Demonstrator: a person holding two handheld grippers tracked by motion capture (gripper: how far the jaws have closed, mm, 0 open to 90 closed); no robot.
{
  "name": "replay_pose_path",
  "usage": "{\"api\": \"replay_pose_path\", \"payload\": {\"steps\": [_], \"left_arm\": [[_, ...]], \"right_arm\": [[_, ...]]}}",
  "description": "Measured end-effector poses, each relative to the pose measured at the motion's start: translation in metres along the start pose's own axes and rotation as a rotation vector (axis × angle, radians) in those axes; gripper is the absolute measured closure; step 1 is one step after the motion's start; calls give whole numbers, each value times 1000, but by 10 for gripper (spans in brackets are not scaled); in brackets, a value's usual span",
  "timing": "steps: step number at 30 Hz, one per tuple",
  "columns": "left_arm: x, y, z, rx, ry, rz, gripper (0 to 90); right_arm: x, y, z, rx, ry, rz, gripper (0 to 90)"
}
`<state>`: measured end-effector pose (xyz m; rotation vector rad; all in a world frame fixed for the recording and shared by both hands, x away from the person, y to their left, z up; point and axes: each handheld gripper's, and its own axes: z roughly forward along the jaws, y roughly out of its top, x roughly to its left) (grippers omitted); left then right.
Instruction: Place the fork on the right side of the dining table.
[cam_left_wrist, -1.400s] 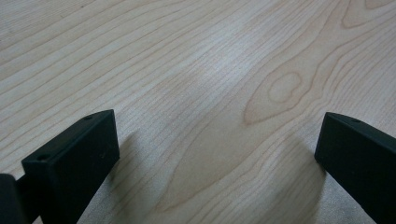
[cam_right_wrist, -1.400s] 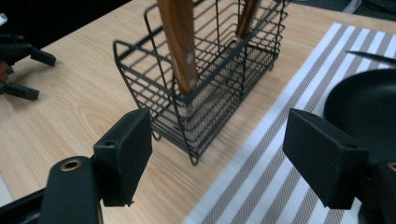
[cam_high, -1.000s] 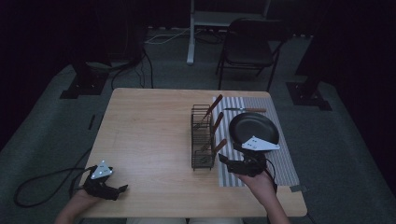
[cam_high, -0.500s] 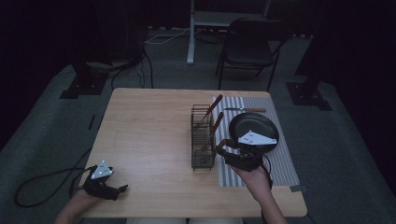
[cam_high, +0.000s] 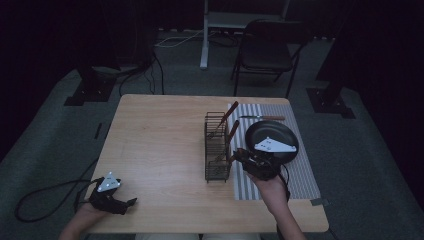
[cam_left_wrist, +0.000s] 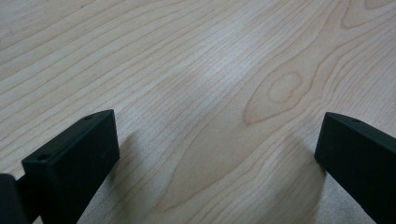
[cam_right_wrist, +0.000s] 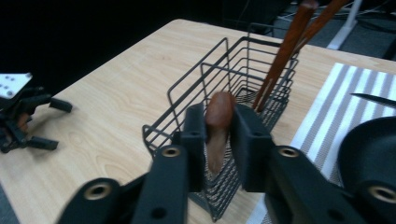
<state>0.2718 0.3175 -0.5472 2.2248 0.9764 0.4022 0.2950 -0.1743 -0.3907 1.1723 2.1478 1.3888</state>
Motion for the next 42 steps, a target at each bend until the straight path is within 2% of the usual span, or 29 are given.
{"api": "replay_pose_path", "payload": {"steps": [1, 3, 8, 12, 16, 20, 27, 32, 42], "left_arm": [[0, 0, 0, 0, 0, 0, 0], [0, 0, 0, 0, 0, 0, 0], [0, 0, 0, 0, 0, 0, 0], [0, 0, 0, 0, 0, 0, 0], [0, 0, 0, 0, 0, 0, 0], [0, 0, 0, 0, 0, 0, 0], [0, 0, 0, 0, 1, 1, 0], [0, 0, 0, 0, 1, 1, 0], [0, 0, 0, 1, 0, 1, 0]], "right_arm": [[-1, 0, 0, 9, 10, 7, 806], [0, 0, 2, 16, -5, -7, 807], [1, 0, 2, 13, -8, -5, 809], [1, 4, 0, 4, 1, 1, 810], [4, 15, -8, -22, -5, -16, 810], [5, 19, -10, -31, -7, -24, 810], [8, 33, -25, -71, -6, -40, 810], [7, 38, -34, -95, -11, -32, 810], [-3, 46, -59, -158, -32, -2, 810]]}}
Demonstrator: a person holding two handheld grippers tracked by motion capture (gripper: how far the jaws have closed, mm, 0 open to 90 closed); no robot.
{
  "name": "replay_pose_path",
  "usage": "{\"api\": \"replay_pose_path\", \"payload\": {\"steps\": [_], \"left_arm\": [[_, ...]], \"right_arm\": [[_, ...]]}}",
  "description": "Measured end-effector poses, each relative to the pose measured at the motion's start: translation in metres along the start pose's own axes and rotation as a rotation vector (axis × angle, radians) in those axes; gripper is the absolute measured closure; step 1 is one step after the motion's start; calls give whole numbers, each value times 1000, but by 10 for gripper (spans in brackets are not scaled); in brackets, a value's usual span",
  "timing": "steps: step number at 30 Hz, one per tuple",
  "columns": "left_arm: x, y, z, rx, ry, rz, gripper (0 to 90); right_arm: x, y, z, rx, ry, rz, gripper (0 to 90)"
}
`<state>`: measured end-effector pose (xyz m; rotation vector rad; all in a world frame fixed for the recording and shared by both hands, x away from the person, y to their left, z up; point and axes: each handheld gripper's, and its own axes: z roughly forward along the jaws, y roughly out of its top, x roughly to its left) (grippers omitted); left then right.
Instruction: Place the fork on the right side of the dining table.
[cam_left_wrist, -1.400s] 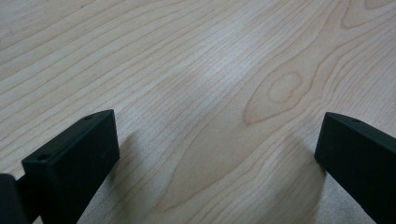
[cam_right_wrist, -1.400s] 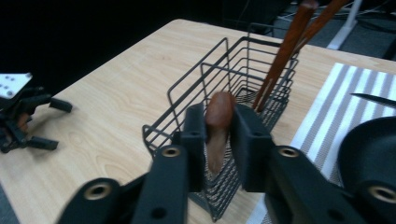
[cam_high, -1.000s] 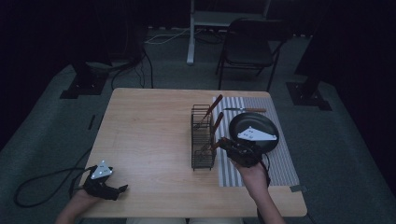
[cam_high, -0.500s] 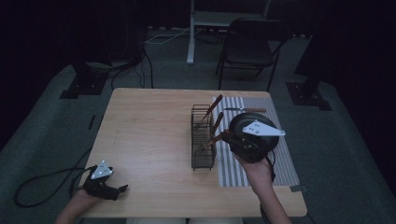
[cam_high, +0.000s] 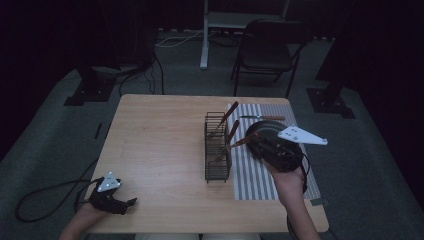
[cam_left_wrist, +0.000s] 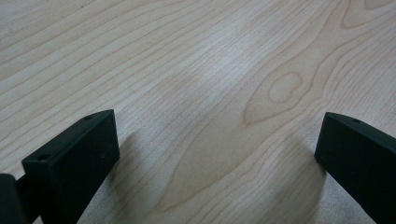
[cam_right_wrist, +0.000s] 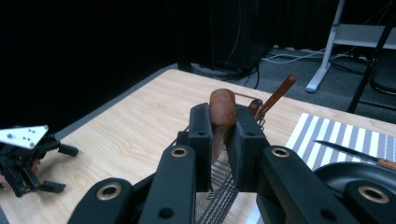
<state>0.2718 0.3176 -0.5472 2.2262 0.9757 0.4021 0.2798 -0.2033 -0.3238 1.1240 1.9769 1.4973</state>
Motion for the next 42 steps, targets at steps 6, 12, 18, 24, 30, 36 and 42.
{"api": "replay_pose_path", "payload": {"steps": [6, 12, 18, 24, 30, 36, 42], "left_arm": [[0, 0, 0, 0, 0, 0, 0], [0, 0, 0, 0, 1, 1, 0], [0, 0, 0, -2, 1, 0, 0], [0, 0, 0, 0, 0, 0, 0], [0, 0, 0, 0, 0, 0, 0], [0, 0, 0, 0, 1, 0, 0], [0, 0, 0, -1, 1, 0, 0]], "right_arm": [[-7, 3, -11, -23, -33, 4, 810], [-19, 1, -22, -35, -74, 22, 810], [-32, -9, -29, -23, -120, 42, 810], [-42, -26, -27, 18, -156, 64, 810], [-50, -46, -22, 54, -176, 100, 810], [-56, -67, -17, 89, -197, 136, 810], [-60, -86, -15, 121, -202, 172, 810]]}}
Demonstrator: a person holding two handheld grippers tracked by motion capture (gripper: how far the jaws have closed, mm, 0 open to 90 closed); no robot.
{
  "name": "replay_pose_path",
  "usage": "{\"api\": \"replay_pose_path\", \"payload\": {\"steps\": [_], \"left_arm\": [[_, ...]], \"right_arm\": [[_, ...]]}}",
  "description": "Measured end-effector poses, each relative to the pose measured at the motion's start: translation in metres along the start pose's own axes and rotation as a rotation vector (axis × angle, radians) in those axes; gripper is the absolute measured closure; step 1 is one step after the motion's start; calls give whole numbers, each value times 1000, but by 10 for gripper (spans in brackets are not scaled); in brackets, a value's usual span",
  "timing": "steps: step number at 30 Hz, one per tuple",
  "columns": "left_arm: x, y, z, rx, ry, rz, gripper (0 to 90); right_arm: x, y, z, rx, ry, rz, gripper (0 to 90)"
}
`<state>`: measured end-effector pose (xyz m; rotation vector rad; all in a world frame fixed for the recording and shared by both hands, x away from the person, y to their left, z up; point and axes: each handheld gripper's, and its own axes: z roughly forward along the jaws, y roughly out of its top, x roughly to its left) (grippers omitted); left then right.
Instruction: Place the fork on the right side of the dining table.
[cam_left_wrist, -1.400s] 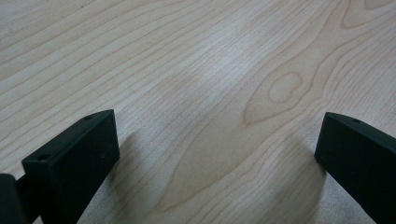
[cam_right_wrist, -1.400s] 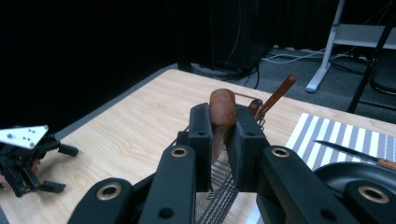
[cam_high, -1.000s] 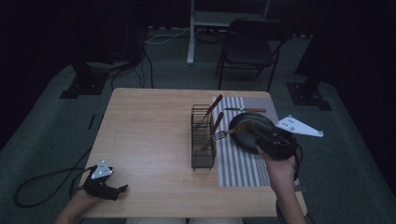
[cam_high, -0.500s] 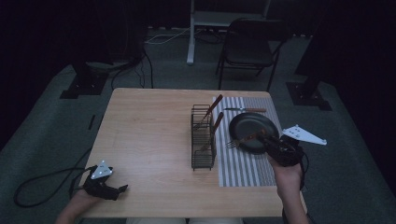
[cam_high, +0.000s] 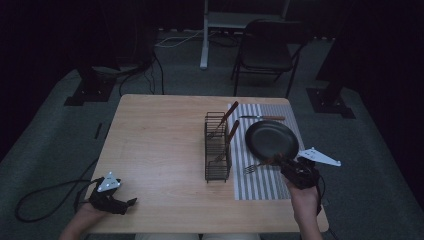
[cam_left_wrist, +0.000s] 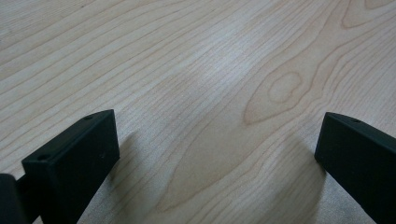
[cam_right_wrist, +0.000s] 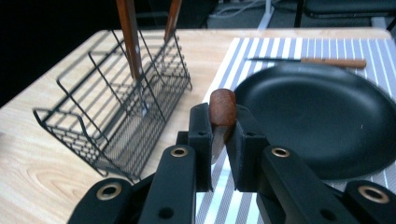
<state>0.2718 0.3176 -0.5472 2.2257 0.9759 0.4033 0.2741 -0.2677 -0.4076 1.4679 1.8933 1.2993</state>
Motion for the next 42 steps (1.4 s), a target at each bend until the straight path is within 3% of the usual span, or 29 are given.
{"api": "replay_pose_path", "payload": {"steps": [18, 26, 42], "left_arm": [[0, 0, 0, 0, 0, 1, 0], [0, 0, 0, 0, 1, 2, 0], [-1, 0, 0, 0, 4, -3, 0]], "right_arm": [[-16, -18, 2, 14, -4, 84, 800], [-27, -20, 2, 31, -21, 105, 690], [-53, -30, 5, 70, -66, 155, 640]]}}
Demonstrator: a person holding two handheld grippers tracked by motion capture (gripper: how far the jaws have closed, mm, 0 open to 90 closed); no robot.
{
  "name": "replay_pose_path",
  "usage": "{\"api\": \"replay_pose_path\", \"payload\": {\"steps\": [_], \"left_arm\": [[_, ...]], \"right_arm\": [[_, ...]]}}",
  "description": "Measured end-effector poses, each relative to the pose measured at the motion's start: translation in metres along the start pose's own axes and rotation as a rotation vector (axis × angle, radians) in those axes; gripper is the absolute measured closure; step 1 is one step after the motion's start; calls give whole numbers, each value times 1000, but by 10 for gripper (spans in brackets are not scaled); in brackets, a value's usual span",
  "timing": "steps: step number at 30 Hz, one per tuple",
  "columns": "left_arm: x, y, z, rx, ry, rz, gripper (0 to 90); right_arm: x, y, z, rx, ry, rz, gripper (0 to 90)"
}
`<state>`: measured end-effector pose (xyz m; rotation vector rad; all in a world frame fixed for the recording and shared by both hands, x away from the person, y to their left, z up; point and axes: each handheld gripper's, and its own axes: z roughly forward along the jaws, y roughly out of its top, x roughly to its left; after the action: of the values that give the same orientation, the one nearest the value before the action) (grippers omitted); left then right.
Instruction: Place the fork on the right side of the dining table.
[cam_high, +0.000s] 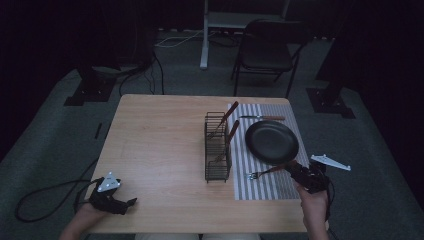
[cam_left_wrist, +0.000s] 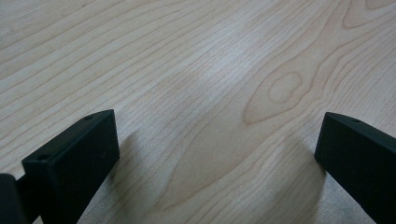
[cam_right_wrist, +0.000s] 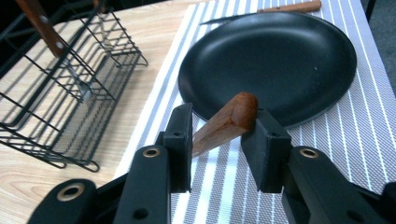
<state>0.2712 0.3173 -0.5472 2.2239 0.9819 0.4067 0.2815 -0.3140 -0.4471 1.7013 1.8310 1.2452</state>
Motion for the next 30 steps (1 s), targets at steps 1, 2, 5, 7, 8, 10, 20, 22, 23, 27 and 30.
{"api": "replay_pose_path", "payload": {"steps": [1, 2, 5, 7, 8, 10, 20, 22, 23, 27, 30], "left_arm": [[0, 0, 0, 0, 0, 0, 0], [0, 0, 0, 0, 0, 0, 0], [0, 0, 0, 0, 0, 0, 0], [0, 0, 0, 0, 0, 0, 0], [0, 0, 0, 0, 0, -1, 0], [0, 0, 0, 0, 0, 0, 0], [0, 0, 0, 0, 0, -2, 0], [0, 0, 0, 0, 0, -1, 0], [0, 0, 0, 0, 0, -1, 0], [0, 0, 0, 0, 0, -2, 0], [0, 0, 0, 0, 0, -2, 0]], "right_arm": [[-2, -1, 1, 7, -5, 2, 640], [-3, -2, 2, 12, -10, 5, 640], [-10, -5, 4, 27, -19, 13, 640], [-14, -7, 5, 35, -23, 18, 634], [-16, -8, 6, 39, -29, 23, 634], [-21, -10, 7, 46, -34, 34, 627], [-47, -14, 16, 95, -32, 94, 622], [-52, -16, 19, 108, -29, 108, 619], [-54, -17, 20, 114, -29, 112, 616], [-61, -20, 23, 132, -34, 126, 605], [-65, -20, 28, 151, -39, 130, 591]]}}
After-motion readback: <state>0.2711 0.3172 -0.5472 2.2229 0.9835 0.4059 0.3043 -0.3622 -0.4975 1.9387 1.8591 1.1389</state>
